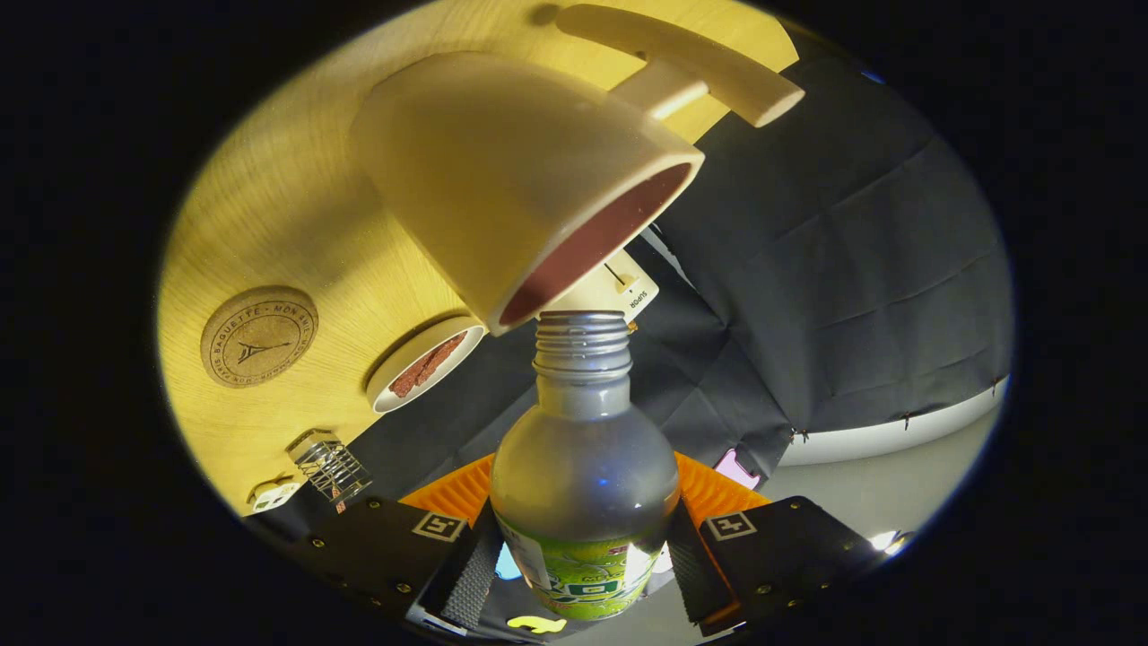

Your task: Take the bottle from table, then pour the juice into the cup, finally place the bottle on the coaster

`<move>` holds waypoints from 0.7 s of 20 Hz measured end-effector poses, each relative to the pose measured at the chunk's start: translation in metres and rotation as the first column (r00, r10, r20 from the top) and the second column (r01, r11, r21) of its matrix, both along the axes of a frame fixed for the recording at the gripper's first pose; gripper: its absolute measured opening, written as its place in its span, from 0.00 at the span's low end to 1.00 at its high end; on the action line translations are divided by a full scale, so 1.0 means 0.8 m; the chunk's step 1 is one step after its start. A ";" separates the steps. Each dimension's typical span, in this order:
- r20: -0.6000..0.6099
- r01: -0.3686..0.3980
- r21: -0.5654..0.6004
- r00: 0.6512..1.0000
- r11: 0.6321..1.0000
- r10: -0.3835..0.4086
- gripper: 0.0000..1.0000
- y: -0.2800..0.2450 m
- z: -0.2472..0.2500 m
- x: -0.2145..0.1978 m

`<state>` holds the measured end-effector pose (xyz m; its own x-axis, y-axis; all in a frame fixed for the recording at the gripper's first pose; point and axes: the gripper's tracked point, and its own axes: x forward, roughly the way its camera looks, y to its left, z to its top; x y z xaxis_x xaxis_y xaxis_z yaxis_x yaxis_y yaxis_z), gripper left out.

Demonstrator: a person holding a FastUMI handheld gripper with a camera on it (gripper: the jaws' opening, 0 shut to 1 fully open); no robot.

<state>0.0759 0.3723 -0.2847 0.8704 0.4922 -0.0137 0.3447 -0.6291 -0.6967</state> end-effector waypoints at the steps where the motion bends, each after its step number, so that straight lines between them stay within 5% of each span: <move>1: -0.007 0.005 0.008 1.000 1.000 -0.005 0.81 -0.001 -0.001 0.001; 14: -0.132 0.077 0.185 0.990 0.980 -0.053 0.81 -0.028 -0.014 0.002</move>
<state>0.0777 0.3495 -0.2956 0.8978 0.4389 -0.0369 0.2098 -0.4997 -0.8404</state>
